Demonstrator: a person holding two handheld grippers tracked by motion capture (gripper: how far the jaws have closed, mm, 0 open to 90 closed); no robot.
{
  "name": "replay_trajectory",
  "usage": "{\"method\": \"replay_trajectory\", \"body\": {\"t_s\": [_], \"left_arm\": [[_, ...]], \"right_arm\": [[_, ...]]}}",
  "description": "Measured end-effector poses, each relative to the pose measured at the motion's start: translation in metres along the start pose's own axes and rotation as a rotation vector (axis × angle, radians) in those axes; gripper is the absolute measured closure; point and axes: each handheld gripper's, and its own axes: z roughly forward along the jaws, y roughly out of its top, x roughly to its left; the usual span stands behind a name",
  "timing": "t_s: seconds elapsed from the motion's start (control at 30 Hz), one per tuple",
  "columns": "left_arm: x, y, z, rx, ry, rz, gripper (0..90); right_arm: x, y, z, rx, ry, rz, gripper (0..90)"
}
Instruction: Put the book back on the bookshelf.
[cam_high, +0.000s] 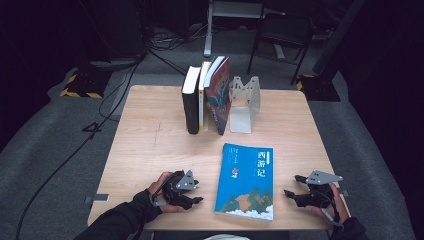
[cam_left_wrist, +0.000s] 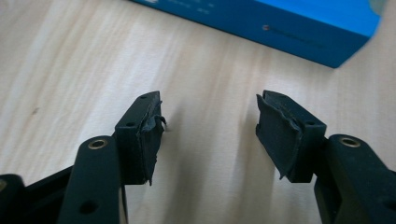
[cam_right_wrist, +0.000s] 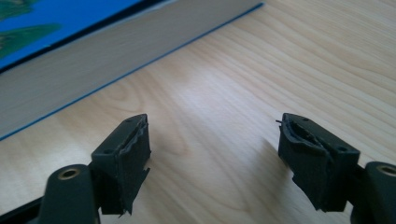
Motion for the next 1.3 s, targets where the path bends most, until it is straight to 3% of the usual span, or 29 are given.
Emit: {"method": "replay_trajectory", "body": {"t_s": [0.13, 0.4, 0.73, 1.07, 1.3], "left_arm": [[-0.008, 0.000, 0.001, -0.007, -0.033, 0.003, 38.4], [-0.017, 0.001, 0.007, -0.023, -0.062, 0.007, 30.7], [-0.027, 0.010, 0.018, -0.031, -0.063, 0.015, 20.3], [-0.034, 0.024, 0.031, -0.044, -0.064, 0.019, 19.4], [-0.031, 0.025, 0.032, -0.038, -0.069, 0.020, 16.5]], "right_arm": [[0.013, 0.006, 0.003, 0.012, 0.052, -0.063, 26.1], [0.030, 0.013, 0.004, 0.020, 0.123, -0.118, 26.9], [0.043, 0.018, 0.008, 0.042, 0.140, -0.176, 26.6], [0.044, 0.019, 0.007, 0.038, 0.132, -0.180, 26.6], [0.045, 0.021, 0.005, 0.034, 0.124, -0.183, 26.6]]}}
